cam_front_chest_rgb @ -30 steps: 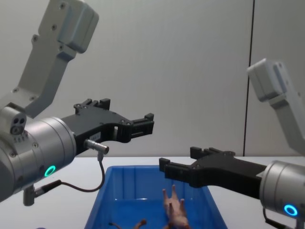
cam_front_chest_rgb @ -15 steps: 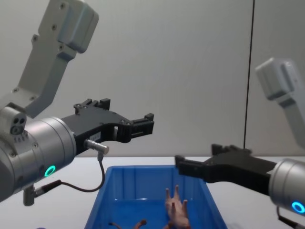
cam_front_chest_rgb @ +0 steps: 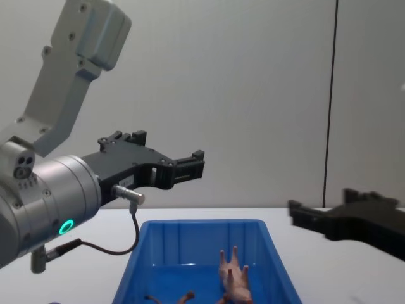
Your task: Pick up the two dolls from the table and place them into the box.
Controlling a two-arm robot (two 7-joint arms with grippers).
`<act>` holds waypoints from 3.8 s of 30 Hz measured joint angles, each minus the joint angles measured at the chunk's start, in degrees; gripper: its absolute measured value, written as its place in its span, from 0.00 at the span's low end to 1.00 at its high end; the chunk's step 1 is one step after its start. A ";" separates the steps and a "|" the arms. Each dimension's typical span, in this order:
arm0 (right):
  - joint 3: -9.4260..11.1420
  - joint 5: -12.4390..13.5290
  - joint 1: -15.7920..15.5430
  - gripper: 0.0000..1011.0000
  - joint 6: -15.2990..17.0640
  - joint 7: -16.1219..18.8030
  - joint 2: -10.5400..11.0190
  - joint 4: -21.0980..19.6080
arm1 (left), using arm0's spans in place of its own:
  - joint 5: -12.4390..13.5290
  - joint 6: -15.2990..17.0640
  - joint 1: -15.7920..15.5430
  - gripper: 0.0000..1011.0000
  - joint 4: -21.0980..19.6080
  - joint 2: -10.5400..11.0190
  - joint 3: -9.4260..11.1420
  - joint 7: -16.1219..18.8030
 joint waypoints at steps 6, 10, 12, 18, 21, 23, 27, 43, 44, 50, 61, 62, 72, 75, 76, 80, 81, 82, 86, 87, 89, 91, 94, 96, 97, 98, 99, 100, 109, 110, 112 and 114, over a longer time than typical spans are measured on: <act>0.89 1.06 -2.94 0.99 -0.33 -4.18 1.46 -3.04 | 0.00 0.00 0.00 0.99 0.00 0.00 0.00 0.00; 1.26 1.53 -4.18 0.99 -0.49 -5.94 2.09 -4.27 | 0.00 0.00 0.00 0.99 0.00 0.00 0.00 0.00; 1.44 1.79 -4.83 0.99 -0.57 -6.78 2.41 -4.95 | 0.00 0.00 0.00 0.99 0.00 0.00 0.00 0.00; 1.78 2.23 -5.93 0.99 -0.75 -8.39 2.96 -6.09 | 0.00 0.01 0.04 0.99 -0.02 0.01 -0.05 -0.01; 1.88 2.38 -6.34 0.99 -0.81 -8.95 3.16 -6.48 | -0.09 0.18 0.16 0.99 -0.13 0.08 -0.13 0.09; 1.94 2.44 -6.52 0.99 -0.83 -9.18 3.25 -6.65 | -0.27 0.52 0.29 0.99 -0.30 0.20 -0.23 0.29; 2.03 2.55 -6.85 0.99 -0.88 -9.63 3.42 -6.98 | -0.81 1.49 0.63 0.99 -0.77 0.55 -0.53 0.78; 2.23 2.77 -7.52 0.99 -0.98 -10.58 3.75 -7.66 | -4.22 7.81 3.95 0.99 -4.12 3.98 -2.66 5.20; 2.24 2.78 -7.54 0.99 -0.98 -10.63 3.77 -7.69 | -4.62 8.32 4.48 0.99 -4.52 4.50 -2.92 5.81; 2.27 2.83 -7.64 0.99 -0.99 -10.74 3.80 -7.78 | -6.06 9.68 6.36 0.99 -5.57 6.09 -3.66 7.66; 2.30 2.85 -7.69 0.99 -0.99 -10.84 3.84 -7.83 | -8.42 11.37 9.89 0.99 -6.79 8.52 -4.66 9.58; 2.30 2.85 -7.69 0.99 -0.99 -10.85 3.85 -7.84 | -8.56 11.49 10.06 0.99 -6.80 8.62 -4.70 9.62; 2.30 2.84 -7.74 0.99 -0.99 -10.90 3.86 -7.90 | -9.81 12.67 11.62 0.99 -6.23 9.12 -4.93 9.27; 2.29 2.84 -7.75 0.99 -0.99 -10.91 3.86 -7.90 | -10.08 13.03 11.86 0.99 -5.76 9.11 -4.94 8.79; 2.29 2.84 -7.75 0.99 -0.99 -10.91 3.86 -7.90 | -10.22 13.25 11.97 0.99 -5.51 9.07 -4.94 8.50; 2.29 2.84 -7.75 0.99 -0.98 -10.91 3.86 -7.90 | -10.51 13.71 12.21 0.99 -4.76 8.93 -4.94 7.96; 2.29 2.84 -7.75 0.99 -0.98 -10.91 3.86 -7.90 | -10.63 13.88 12.30 0.99 -4.46 8.87 -4.94 7.77; 2.29 2.84 -7.75 0.99 -0.98 -10.91 3.86 -7.90 | -10.63 13.88 12.30 0.99 -4.46 8.87 -4.94 7.77; 2.29 2.84 -7.75 0.99 -0.98 -10.91 3.86 -7.90 | -10.99 14.30 12.49 0.99 -3.58 8.74 -4.98 7.33; 2.29 2.84 -7.75 0.99 -0.98 -10.91 3.86 -7.90 | -11.11 14.40 12.56 0.98 -3.26 8.68 -5.00 7.19; 2.29 2.84 -7.75 0.99 -0.98 -10.90 3.86 -7.90 | -11.32 14.55 12.68 0.94 -2.78 8.61 -5.06 7.09; 2.29 2.84 -7.75 0.99 -0.98 -10.90 3.86 -7.90 | -11.55 14.66 12.74 0.91 -2.51 8.56 -5.09 7.04; 2.29 2.84 -7.75 0.99 -0.98 -10.90 3.86 -7.90 | -12.03 14.81 12.91 0.83 -2.01 8.47 -5.21 7.03; 2.29 2.84 -7.75 0.99 -0.98 -10.90 3.86 -7.90 | -12.29 14.81 13.06 0.75 -1.75 8.44 -5.30 7.12; 2.29 2.84 -7.75 0.99 -0.98 -10.90 3.86 -7.90 | -12.44 14.80 13.12 0.73 -1.67 8.42 -5.33 7.21; 2.29 2.84 -7.75 0.99 -0.98 -10.90 3.86 -7.90 | -12.57 14.75 13.21 0.72 -1.59 8.42 -5.38 7.32; 2.29 2.84 -7.75 0.99 -0.98 -10.90 3.86 -7.90 | -12.74 14.59 13.36 0.70 -1.52 8.42 -5.45 7.57; 2.29 2.84 -7.75 0.99 -0.98 -10.90 3.86 -7.90 | -12.82 14.51 13.44 0.64 -1.48 8.41 -5.49 7.65; 2.29 2.84 -7.75 0.99 -0.98 -10.90 3.86 -7.89 | -13.83 12.51 14.70 0.48 -1.41 8.57 -5.94 8.92; 2.29 2.84 -7.75 0.99 -0.98 -10.90 3.86 -7.89 | -13.86 12.40 14.77 0.47 -1.41 8.59 -5.96 8.95; 2.29 2.84 -7.75 0.99 -0.98 -10.90 3.86 -7.89 | -14.02 11.72 15.04 0.46 -1.41 8.61 -6.06 9.08; 2.29 2.84 -7.75 0.99 -0.98 -10.90 3.86 -7.90 | -14.10 11.33 15.19 0.44 -1.40 8.62 -6.11 9.10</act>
